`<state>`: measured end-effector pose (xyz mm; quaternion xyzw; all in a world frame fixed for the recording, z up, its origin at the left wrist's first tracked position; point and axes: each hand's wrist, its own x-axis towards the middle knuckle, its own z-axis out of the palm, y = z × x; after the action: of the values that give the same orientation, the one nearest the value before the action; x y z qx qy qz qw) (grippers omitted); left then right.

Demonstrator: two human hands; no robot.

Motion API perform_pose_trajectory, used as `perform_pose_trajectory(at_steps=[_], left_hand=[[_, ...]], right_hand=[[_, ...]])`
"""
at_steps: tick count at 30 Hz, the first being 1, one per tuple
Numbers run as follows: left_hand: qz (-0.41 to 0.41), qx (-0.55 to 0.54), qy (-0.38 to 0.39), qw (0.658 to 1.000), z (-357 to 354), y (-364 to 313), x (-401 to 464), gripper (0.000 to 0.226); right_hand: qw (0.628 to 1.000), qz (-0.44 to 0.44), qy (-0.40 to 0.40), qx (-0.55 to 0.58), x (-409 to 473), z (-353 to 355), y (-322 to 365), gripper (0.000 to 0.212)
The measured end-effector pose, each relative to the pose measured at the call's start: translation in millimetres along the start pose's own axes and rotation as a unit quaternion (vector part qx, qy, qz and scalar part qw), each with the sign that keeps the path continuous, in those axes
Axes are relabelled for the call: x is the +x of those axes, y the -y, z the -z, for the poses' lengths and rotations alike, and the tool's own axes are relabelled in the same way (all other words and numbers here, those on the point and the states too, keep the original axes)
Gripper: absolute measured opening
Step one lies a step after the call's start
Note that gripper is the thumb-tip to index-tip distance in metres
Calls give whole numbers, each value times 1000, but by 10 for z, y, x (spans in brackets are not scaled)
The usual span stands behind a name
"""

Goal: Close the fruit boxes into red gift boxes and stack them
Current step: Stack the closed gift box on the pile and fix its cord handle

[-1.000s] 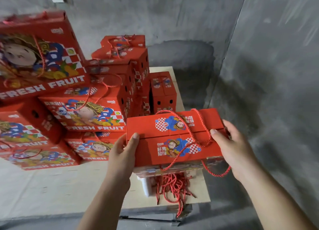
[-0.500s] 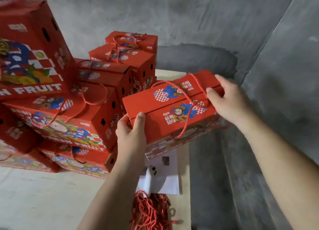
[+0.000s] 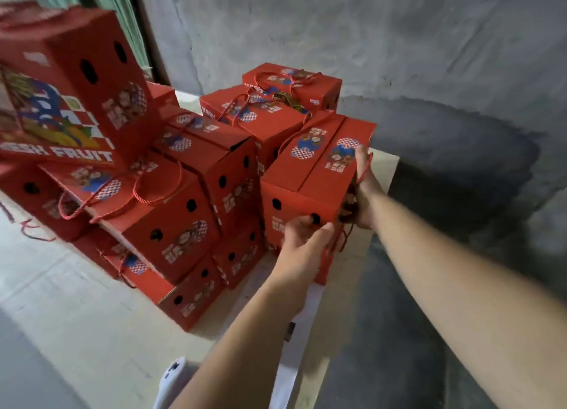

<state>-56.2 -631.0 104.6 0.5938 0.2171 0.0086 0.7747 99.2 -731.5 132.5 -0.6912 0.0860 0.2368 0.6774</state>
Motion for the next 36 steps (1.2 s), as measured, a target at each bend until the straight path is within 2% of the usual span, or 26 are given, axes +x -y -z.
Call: perform_pose_trajectory(at_steps=[3,5,8,10,12,14,16,18,20,21,22,25,26,31,36], left_hand=[[-17,34,-57,998,-92,-32,6,28],[-32,51,-79,995,-167,-64,33,29],[-54,50,-85,994,-257,-60,45,26],[-40,18,-80,996,-239,-4,40,22],[-25,-1,-73,997,-163,44,-2,14],[-22,-7,-69,997,-55,69,-76,13],[-29,-7,-70,997,76,42,-182,15],[-36,-7,-70,997,242,14,-299,16],[-46,-16,-66,997,442,-13,-424,16],[-50,-23,-64,996,561,-23,-487,17],[-53,-26,-63,996,691,-23,-554,18],[-65,-16,-83,994,1174,18,-757,20],[-65,-18,-92,993,1378,45,-829,20],[-57,-66,-103,991,2636,238,-1251,22],[-19,-130,-151,980,4114,294,-1810,26]], right_hand=[[997,33,7,66,-16,0,-67,72],[991,85,-36,100,34,-38,-67,69],[978,176,-65,92,-178,-228,-256,81],[975,187,-50,110,-421,-382,-505,82],[969,201,-47,135,-608,-498,-843,60],[973,200,-50,106,-824,-630,-1092,34],[971,202,-57,115,-1023,-789,-1220,25],[970,173,-34,167,-1211,-968,-1234,34],[975,153,-27,158,-1352,-1157,-1254,66],[979,139,-21,147,-1411,-1259,-1289,75],[982,132,-4,134,-1465,-1372,-1324,74],[983,157,48,76,-1633,-1716,-1468,36],[982,167,59,63,-1698,-1843,-1517,31],[979,147,135,26,-2156,-2754,-1764,26],[975,14,189,114,-2535,-4047,-2162,33]])
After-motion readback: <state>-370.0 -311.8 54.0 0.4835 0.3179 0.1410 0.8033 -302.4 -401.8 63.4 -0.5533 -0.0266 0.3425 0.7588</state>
